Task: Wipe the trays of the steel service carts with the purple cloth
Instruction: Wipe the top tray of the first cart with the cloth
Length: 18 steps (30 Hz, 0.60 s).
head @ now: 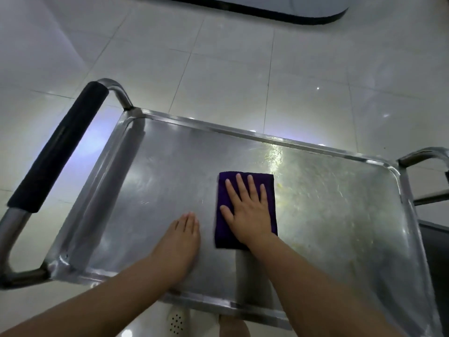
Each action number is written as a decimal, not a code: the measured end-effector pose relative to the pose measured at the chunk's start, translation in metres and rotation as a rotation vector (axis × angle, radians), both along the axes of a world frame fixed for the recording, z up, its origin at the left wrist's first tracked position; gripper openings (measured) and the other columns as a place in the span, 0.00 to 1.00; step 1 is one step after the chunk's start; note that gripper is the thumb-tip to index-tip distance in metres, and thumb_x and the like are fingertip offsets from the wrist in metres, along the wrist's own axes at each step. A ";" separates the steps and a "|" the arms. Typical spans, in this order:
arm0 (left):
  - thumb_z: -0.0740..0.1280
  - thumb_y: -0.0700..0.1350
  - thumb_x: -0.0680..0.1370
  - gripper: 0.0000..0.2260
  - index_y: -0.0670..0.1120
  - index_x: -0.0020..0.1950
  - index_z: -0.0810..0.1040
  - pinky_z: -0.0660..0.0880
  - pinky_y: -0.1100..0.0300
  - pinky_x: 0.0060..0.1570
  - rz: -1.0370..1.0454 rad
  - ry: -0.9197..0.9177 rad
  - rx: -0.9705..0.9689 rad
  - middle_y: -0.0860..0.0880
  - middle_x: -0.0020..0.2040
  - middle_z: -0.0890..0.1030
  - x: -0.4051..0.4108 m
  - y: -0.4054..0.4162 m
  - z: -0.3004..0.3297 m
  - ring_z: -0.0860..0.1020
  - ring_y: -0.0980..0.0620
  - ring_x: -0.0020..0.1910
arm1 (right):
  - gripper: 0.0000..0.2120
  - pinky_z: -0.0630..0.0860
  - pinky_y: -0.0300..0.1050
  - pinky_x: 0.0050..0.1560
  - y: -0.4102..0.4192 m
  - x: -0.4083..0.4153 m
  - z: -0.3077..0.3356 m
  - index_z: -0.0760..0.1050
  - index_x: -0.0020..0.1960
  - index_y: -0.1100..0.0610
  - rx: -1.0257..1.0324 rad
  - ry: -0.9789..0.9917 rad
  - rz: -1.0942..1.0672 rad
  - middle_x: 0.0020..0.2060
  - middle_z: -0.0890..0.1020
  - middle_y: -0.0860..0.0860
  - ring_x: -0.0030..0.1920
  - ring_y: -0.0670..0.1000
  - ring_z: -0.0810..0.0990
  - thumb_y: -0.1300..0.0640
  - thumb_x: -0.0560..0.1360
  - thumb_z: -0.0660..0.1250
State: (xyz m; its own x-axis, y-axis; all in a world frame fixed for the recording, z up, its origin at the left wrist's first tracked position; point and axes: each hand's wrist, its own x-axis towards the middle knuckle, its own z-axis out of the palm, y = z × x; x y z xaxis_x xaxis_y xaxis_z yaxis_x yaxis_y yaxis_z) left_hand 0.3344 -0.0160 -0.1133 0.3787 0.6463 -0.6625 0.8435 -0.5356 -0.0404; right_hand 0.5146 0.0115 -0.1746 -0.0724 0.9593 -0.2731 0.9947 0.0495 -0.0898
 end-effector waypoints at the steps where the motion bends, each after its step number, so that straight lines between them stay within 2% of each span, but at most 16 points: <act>1: 0.59 0.43 0.80 0.35 0.37 0.76 0.36 0.39 0.51 0.73 0.023 -0.003 -0.017 0.37 0.76 0.37 0.000 0.000 -0.001 0.40 0.41 0.76 | 0.34 0.32 0.57 0.74 0.012 0.005 0.000 0.36 0.77 0.44 0.010 -0.002 0.014 0.78 0.40 0.49 0.77 0.54 0.35 0.35 0.73 0.32; 4: 0.64 0.44 0.78 0.41 0.38 0.75 0.34 0.36 0.51 0.71 0.080 0.000 -0.057 0.37 0.76 0.35 0.000 0.000 -0.007 0.37 0.41 0.76 | 0.34 0.32 0.57 0.74 0.048 0.020 -0.004 0.38 0.78 0.45 0.036 -0.012 0.036 0.78 0.41 0.50 0.77 0.54 0.36 0.35 0.73 0.33; 7: 0.63 0.43 0.79 0.40 0.38 0.75 0.33 0.34 0.53 0.68 0.110 -0.017 -0.074 0.38 0.75 0.34 0.002 0.002 -0.010 0.37 0.41 0.76 | 0.31 0.34 0.58 0.74 0.083 0.033 -0.007 0.38 0.78 0.45 0.051 -0.028 0.054 0.78 0.41 0.50 0.77 0.55 0.36 0.36 0.77 0.37; 9: 0.62 0.42 0.79 0.40 0.37 0.75 0.33 0.34 0.53 0.70 0.126 -0.013 -0.096 0.37 0.75 0.34 0.006 0.002 -0.008 0.36 0.41 0.76 | 0.31 0.35 0.58 0.75 0.102 0.041 -0.008 0.38 0.78 0.46 0.050 -0.022 0.060 0.78 0.41 0.50 0.77 0.55 0.36 0.37 0.79 0.41; 15: 0.64 0.44 0.78 0.42 0.37 0.73 0.31 0.39 0.50 0.73 0.157 0.017 -0.107 0.37 0.75 0.34 0.006 0.002 -0.015 0.37 0.40 0.76 | 0.31 0.35 0.58 0.75 0.121 0.057 -0.008 0.39 0.78 0.46 0.068 -0.023 0.115 0.78 0.42 0.49 0.77 0.54 0.37 0.37 0.79 0.40; 18: 0.65 0.46 0.77 0.44 0.38 0.75 0.32 0.39 0.50 0.74 0.172 0.008 -0.100 0.39 0.76 0.33 0.007 0.001 -0.015 0.36 0.41 0.76 | 0.30 0.34 0.57 0.75 0.115 0.062 -0.007 0.40 0.79 0.46 0.079 -0.002 0.053 0.78 0.43 0.49 0.77 0.54 0.37 0.38 0.80 0.43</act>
